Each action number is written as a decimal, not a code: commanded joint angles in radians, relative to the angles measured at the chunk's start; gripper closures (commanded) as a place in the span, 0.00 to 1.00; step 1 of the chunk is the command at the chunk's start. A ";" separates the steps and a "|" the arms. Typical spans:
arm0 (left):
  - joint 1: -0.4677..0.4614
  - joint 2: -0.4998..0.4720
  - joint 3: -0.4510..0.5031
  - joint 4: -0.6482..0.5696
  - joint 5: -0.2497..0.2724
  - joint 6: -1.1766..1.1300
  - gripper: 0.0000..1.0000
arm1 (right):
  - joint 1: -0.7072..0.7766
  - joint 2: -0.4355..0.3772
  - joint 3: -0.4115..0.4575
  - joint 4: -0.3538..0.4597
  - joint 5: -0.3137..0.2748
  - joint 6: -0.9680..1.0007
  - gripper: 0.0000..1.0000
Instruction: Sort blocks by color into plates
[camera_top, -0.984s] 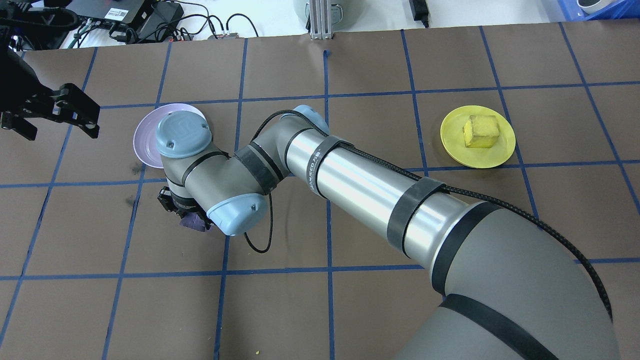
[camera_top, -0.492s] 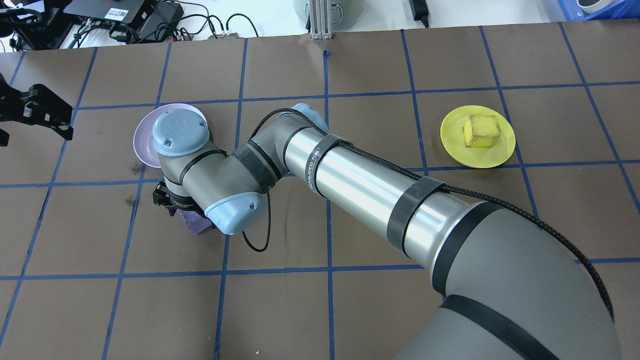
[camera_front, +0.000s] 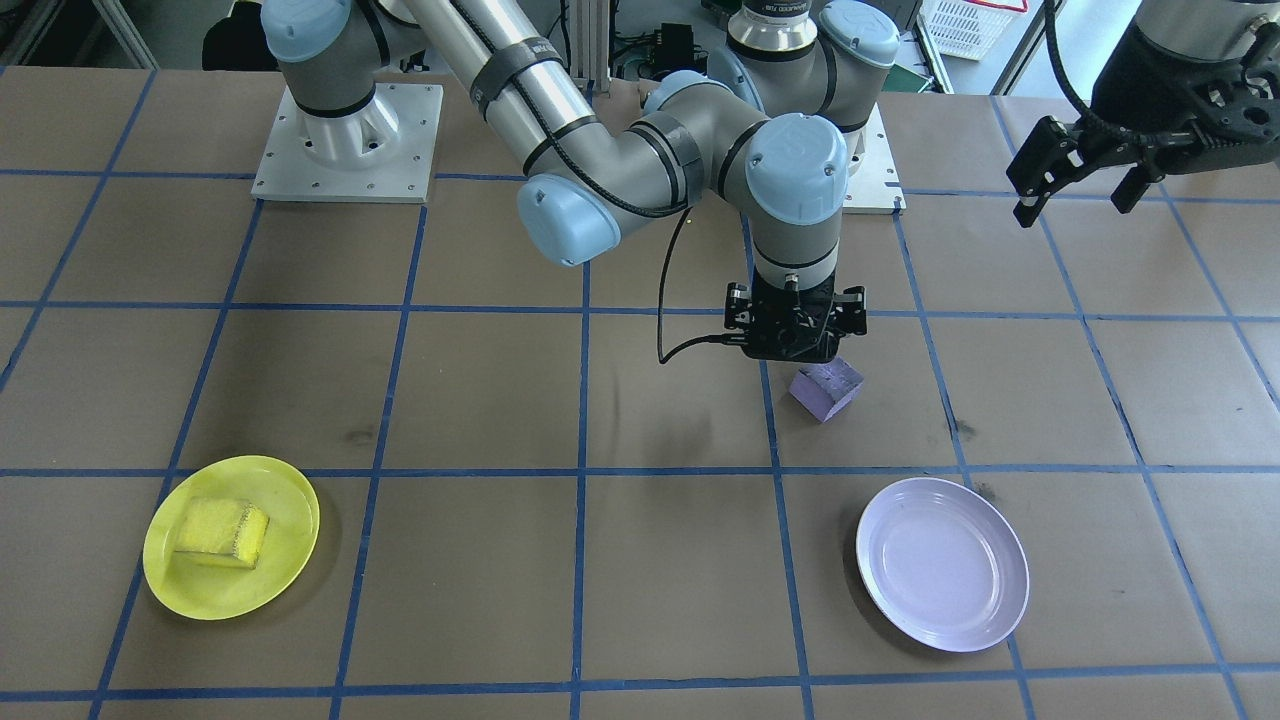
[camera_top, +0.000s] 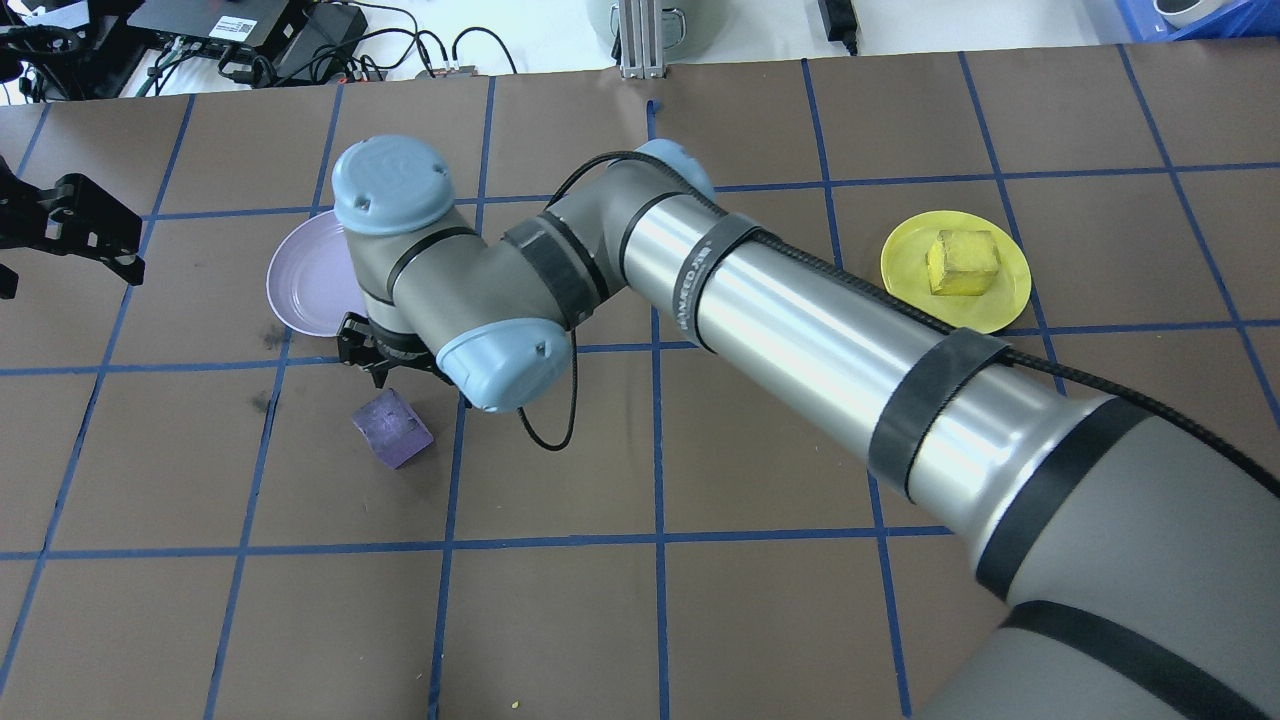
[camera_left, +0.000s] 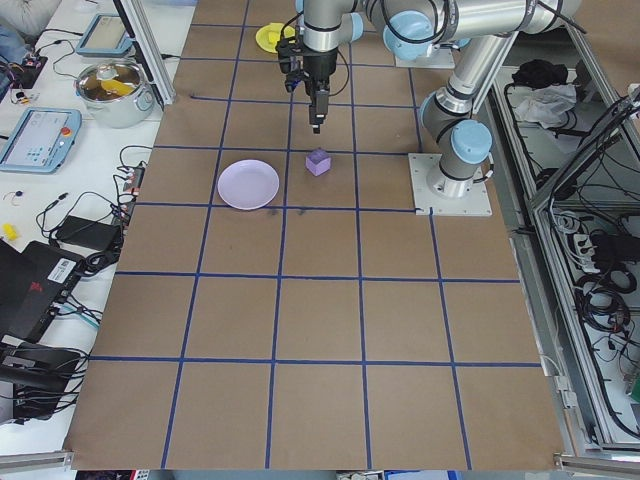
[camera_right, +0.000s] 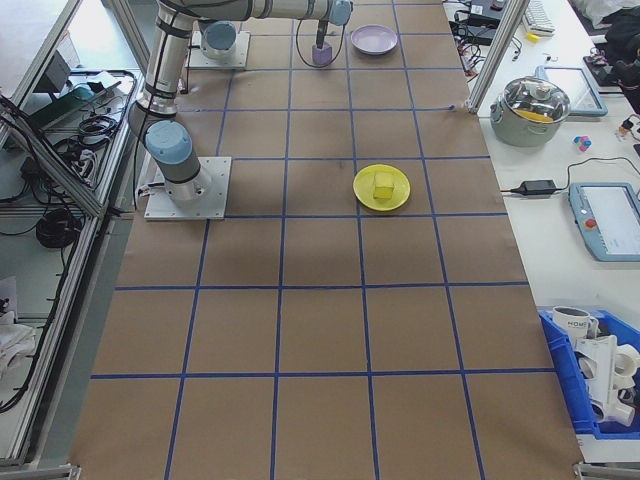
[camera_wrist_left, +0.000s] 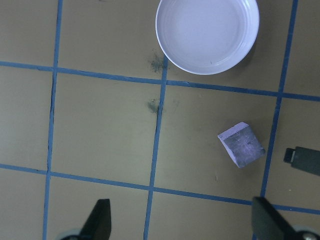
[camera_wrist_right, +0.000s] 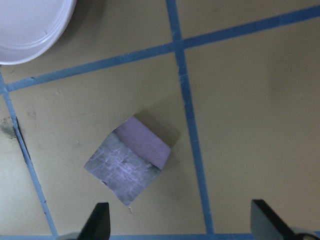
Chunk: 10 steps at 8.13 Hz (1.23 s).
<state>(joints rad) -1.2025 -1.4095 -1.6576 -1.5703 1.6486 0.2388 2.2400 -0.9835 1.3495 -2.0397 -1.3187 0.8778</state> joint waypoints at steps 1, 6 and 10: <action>-0.020 -0.026 -0.002 -0.008 -0.020 -0.021 0.00 | -0.129 -0.098 0.010 0.194 -0.010 -0.249 0.00; -0.074 -0.143 -0.028 0.032 -0.130 -0.416 0.05 | -0.403 -0.248 0.014 0.427 -0.162 -0.733 0.00; -0.089 -0.256 -0.068 0.148 -0.115 -0.444 0.05 | -0.630 -0.391 0.025 0.484 -0.231 -1.045 0.00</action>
<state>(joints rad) -1.2901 -1.6255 -1.7162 -1.4587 1.5243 -0.1837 1.7002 -1.3033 1.3657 -1.5981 -1.5223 -0.0395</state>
